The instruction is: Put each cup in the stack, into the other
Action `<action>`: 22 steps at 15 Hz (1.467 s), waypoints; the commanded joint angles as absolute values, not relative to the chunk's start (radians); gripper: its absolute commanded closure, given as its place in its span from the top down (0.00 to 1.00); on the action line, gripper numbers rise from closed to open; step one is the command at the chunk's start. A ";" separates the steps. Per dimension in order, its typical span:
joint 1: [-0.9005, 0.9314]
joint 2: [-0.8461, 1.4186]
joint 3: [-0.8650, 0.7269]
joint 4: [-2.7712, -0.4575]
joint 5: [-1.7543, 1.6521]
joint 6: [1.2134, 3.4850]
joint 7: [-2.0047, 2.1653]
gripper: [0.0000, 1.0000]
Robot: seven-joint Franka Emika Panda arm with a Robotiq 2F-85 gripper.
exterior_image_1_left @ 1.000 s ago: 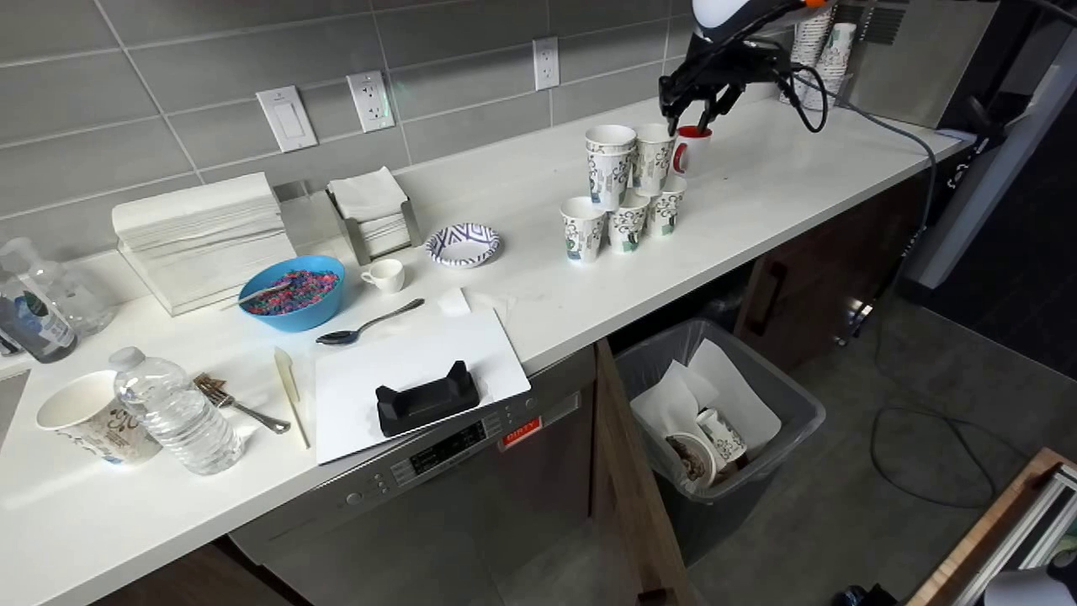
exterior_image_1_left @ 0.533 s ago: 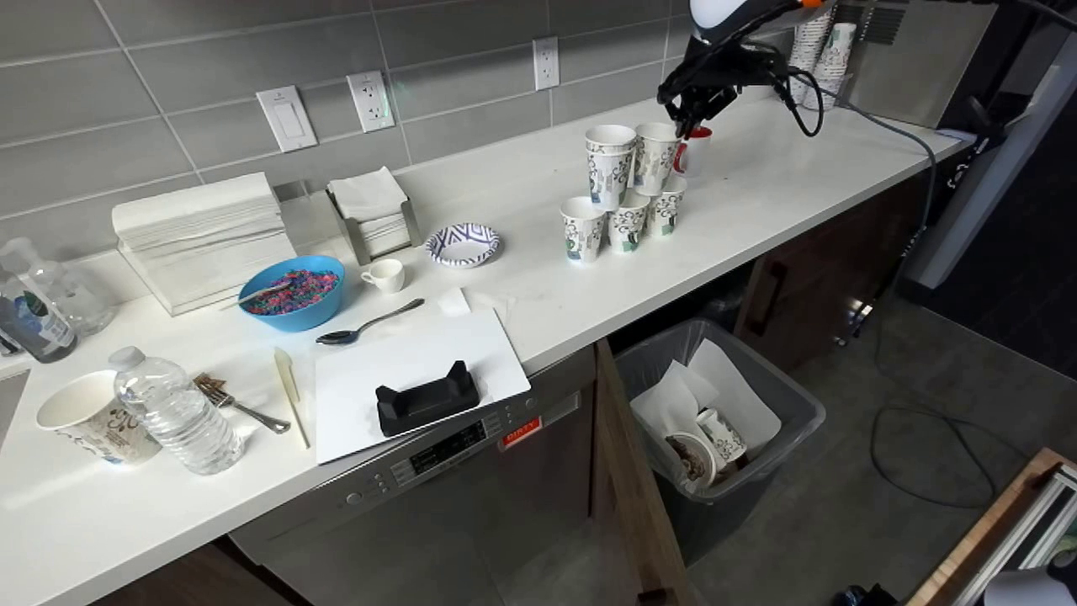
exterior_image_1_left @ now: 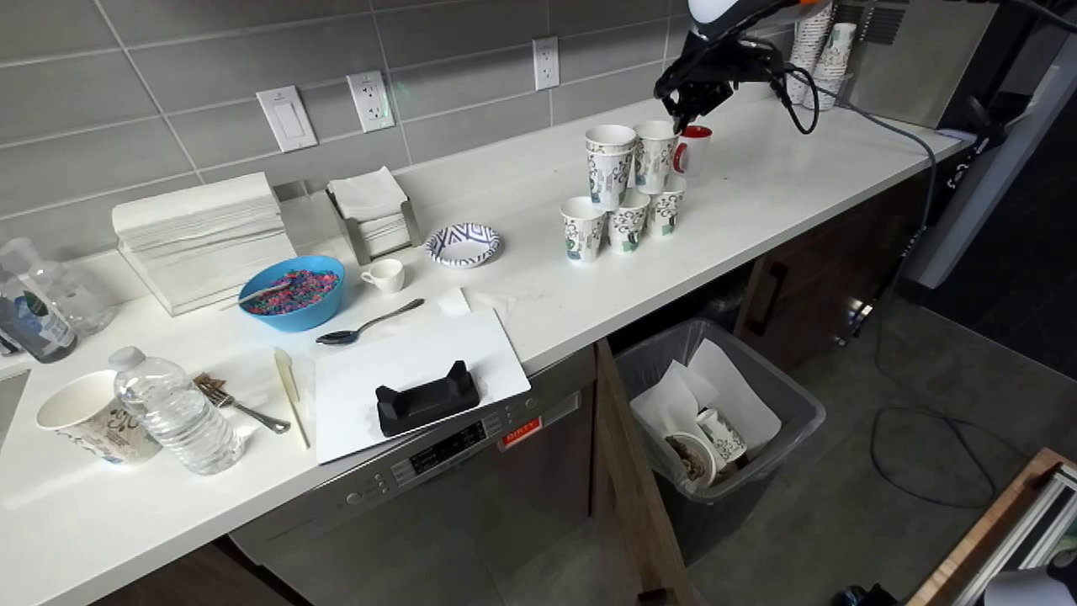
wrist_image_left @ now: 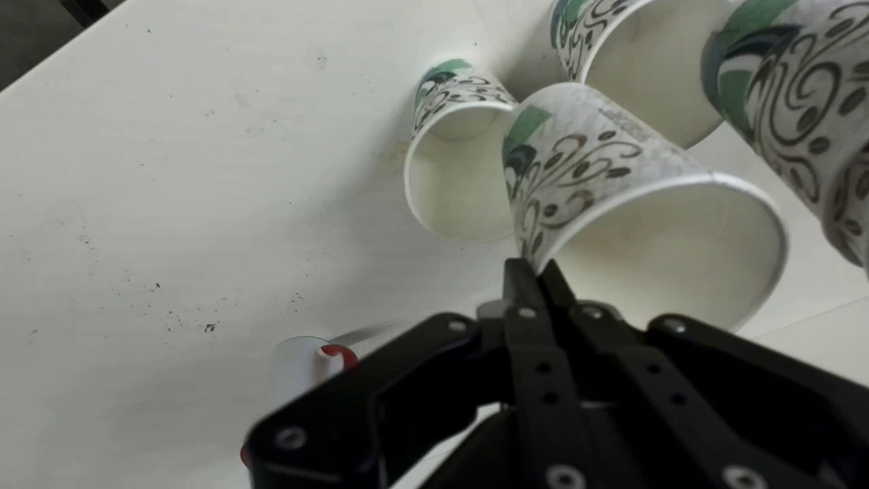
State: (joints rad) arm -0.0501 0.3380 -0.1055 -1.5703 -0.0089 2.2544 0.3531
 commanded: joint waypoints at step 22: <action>0.017 0.223 -0.038 -1.381 -0.066 2.091 0.318 0.01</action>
